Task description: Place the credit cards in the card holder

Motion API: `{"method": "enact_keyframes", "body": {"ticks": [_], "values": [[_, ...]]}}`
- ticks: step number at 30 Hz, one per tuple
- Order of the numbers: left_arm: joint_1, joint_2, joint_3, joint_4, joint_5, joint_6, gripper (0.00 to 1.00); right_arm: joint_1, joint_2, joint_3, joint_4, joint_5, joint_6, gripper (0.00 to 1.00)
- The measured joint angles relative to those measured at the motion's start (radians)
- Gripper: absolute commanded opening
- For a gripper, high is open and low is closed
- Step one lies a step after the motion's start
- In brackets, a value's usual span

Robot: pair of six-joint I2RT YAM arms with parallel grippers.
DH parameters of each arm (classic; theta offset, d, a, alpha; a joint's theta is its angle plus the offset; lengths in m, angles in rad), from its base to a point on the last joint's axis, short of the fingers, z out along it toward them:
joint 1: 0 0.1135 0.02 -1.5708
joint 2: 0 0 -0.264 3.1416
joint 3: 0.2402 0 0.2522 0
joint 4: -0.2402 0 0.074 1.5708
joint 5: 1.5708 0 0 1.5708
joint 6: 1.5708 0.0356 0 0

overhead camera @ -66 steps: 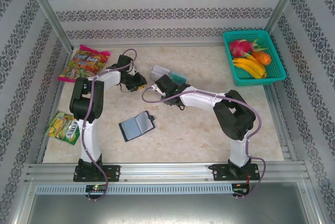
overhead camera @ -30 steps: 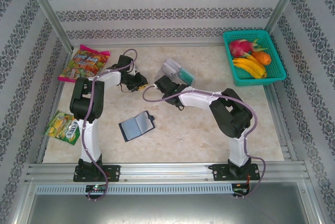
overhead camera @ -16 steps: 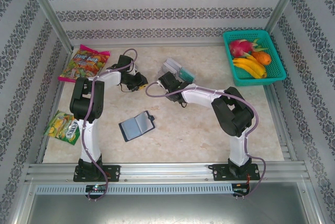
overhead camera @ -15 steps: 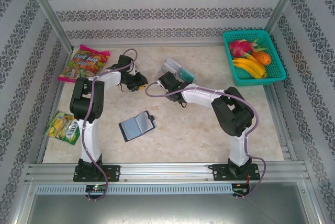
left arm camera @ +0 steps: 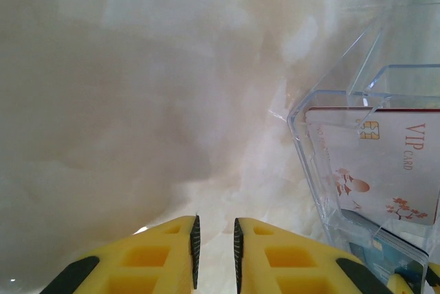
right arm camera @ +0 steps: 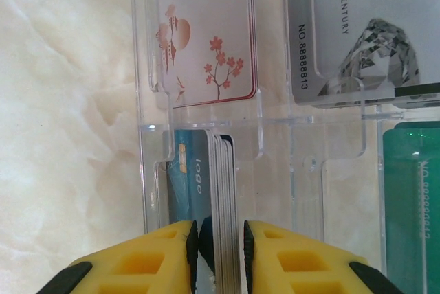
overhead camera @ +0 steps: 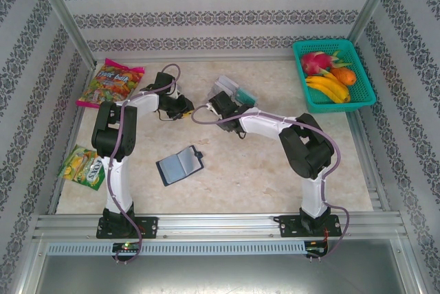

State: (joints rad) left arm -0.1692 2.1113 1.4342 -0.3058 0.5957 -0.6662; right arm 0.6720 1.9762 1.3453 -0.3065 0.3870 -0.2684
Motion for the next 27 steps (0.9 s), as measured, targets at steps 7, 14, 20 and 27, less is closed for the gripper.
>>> {"method": "enact_keyframes", "body": {"ticks": [7, 14, 20, 27], "values": [[0.000, 0.000, 0.000, 0.000, 0.000, 0.000, 0.24, -0.016, 0.000, 0.016, -0.008, -0.047, 0.011, 0.09], [0.000, 0.000, 0.000, 0.000, 0.000, 0.000, 0.24, -0.033, 0.000, 0.021, -0.014, -0.080, 0.018, 0.08], [0.000, 0.000, 0.006, -0.001, 0.000, 0.000, 0.24, -0.072, -0.005, 0.027, -0.021, -0.164, 0.058, 0.37], [0.000, 0.041, 0.148, -0.047, -0.001, 0.001, 0.25, -0.104, -0.080, 0.016, -0.024, -0.230, 0.109, 0.38]]}}
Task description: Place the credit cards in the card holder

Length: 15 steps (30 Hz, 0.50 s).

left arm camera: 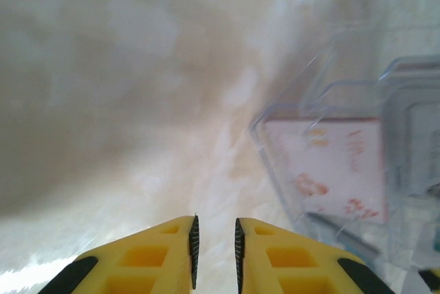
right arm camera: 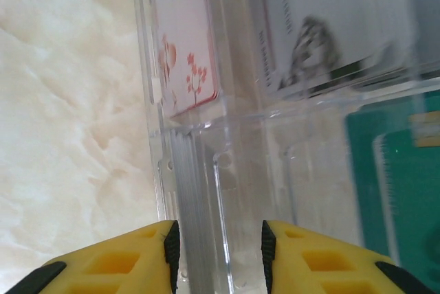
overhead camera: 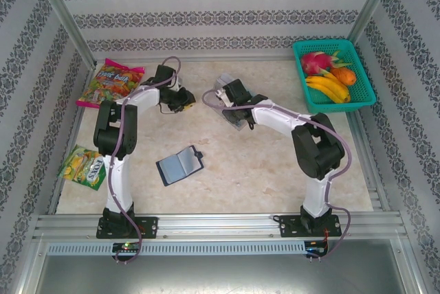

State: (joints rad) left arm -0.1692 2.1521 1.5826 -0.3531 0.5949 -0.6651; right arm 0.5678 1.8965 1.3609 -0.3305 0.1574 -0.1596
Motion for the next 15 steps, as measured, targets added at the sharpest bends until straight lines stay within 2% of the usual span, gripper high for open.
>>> {"method": "enact_keyframes", "body": {"ticks": [7, 10, 15], "values": [[0.005, 0.208, 0.431, -0.085, 0.006, 0.011, 0.30, -0.049, -0.205, -0.105, 0.039, -0.106, 0.127, 0.37], [0.008, 0.325, 0.631, -0.113, 0.022, 0.010, 0.32, -0.123, -0.298, -0.173, 0.060, -0.164, 0.233, 0.37], [0.012, 0.535, 0.926, -0.099, 0.123, -0.043, 0.35, -0.278, -0.401, -0.304, 0.108, -0.258, 0.441, 0.36]]}}
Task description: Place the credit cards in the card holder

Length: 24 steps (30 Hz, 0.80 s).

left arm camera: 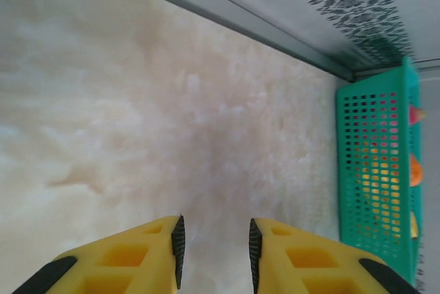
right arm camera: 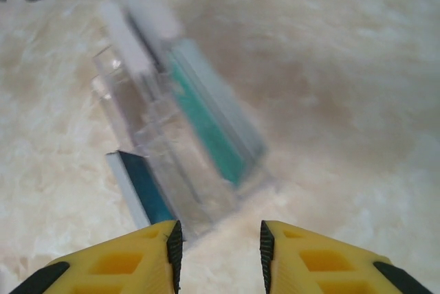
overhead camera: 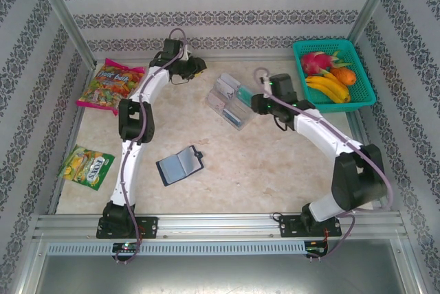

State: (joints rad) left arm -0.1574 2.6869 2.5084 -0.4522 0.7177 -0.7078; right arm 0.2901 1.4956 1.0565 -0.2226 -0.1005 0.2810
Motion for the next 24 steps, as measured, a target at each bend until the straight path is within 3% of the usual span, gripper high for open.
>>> {"method": "enact_keyframes", "body": {"ticks": [6, 14, 24], "values": [[-0.009, 0.086, 0.017, 0.034, 0.037, -0.060, 0.42, -0.107, -0.009, -0.084, 0.012, -0.069, 0.172, 0.36], [-0.045, 0.116, 0.025, 0.121, 0.022, -0.124, 0.42, -0.185, 0.160, -0.084, 0.094, -0.118, 0.298, 0.37], [-0.058, 0.127, 0.008, 0.153, 0.031, -0.132, 0.41, -0.188, 0.499, 0.238, 0.122, -0.282, 0.326, 0.37]]}}
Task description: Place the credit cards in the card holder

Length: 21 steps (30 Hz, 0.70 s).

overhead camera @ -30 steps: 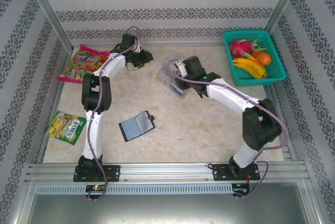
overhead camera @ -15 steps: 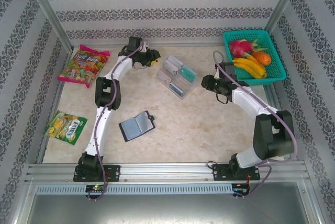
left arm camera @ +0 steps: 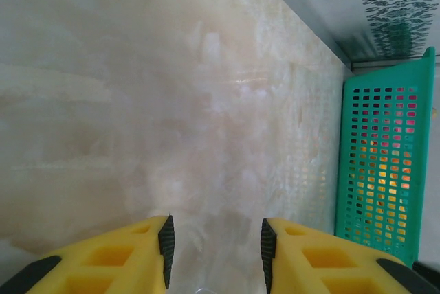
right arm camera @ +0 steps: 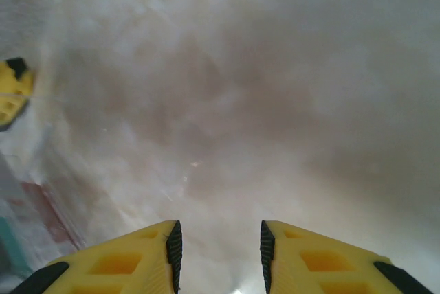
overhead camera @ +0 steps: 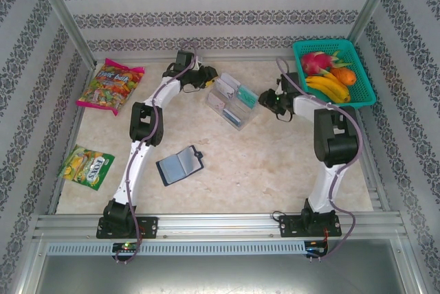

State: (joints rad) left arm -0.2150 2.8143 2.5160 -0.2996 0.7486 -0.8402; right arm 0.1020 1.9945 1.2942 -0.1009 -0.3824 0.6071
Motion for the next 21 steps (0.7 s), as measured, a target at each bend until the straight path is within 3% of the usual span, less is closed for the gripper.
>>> {"method": "enact_keyframes", "body": {"ticks": [8, 21], "values": [[0.000, -0.146, -0.263, 0.060, 0.007, 0.016, 0.40, -0.002, 0.258, 0.338, -0.018, -0.290, -0.010, 0.37], [0.000, -0.412, -0.717, 0.164, -0.001, 0.039, 0.39, 0.012, 0.453, 0.544, -0.113, -0.578, -0.050, 0.37]]}}
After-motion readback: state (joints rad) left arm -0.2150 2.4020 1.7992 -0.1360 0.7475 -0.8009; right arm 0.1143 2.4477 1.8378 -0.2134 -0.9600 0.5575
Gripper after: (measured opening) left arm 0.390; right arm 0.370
